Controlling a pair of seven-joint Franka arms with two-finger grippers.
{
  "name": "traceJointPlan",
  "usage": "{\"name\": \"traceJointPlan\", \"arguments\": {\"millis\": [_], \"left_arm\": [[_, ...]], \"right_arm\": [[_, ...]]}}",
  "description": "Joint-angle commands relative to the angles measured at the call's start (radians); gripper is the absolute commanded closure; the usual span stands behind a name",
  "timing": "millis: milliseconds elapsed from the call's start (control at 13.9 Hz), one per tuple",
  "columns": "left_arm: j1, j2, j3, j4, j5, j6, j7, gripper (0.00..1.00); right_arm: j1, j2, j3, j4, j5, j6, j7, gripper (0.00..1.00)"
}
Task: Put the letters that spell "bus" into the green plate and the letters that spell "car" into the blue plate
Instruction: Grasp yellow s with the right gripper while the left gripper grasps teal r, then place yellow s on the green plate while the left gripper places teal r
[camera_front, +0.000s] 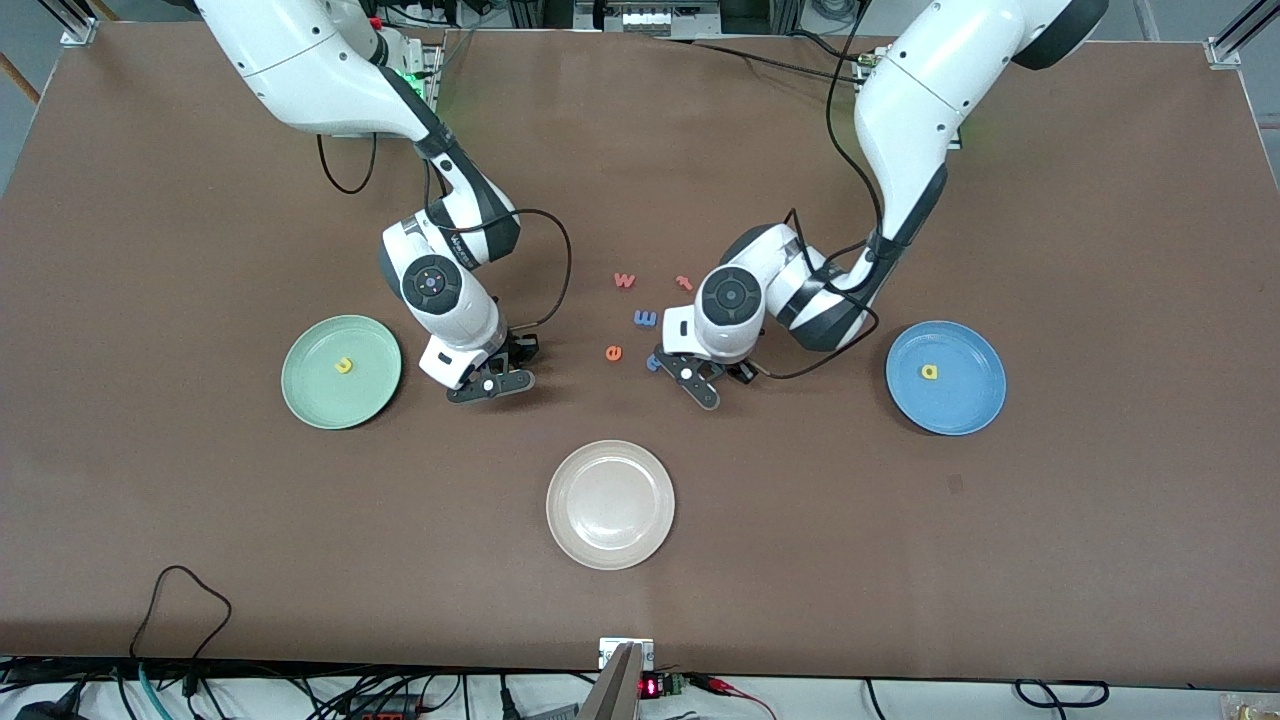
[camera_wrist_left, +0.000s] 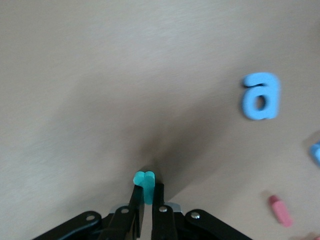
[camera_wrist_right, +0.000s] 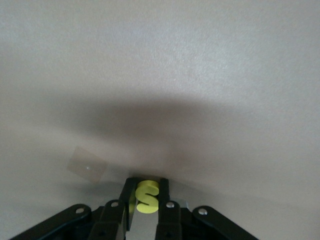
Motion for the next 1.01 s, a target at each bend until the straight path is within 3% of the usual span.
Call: {"name": "traceJointPlan", "arguments": {"millis": [0,361,649,722,938], "left_arm": [[0.12,-0.075,-0.015,-0.004,0.01,-0.11,0.017,0.99],[0.354,-0.19,-0.019,-0.009,0.004,-0.323,0.112,0.99],[0.525,-0.204,-0.039,-0.097,0.003,-0.336,0.118,0.99],[0.57,-0.204,-0.045,-0.134,0.004,-0.304,0.12,0.99],[0.73,-0.207,-0.11,-0.289,0.004,-0.117,0.121,0.99]], "right_arm": [[-0.03,-0.039,-0.009,0.016,-0.01,-0.043,-0.015,0.86],[-0.162,-0.177,-0.009,-0.005,-0.012,-0.329,-0.116,0.86],[-0.306,-0.228,-0.009,-0.107,-0.015,-0.358,-0.238,0.84],[-0.34,-0.226,-0.01,-0.113,-0.015,-0.355,-0.287,0.78],[-0.368,-0.216,-0.018,-0.111,-0.016,-0.344,-0.32,0.16]]}}
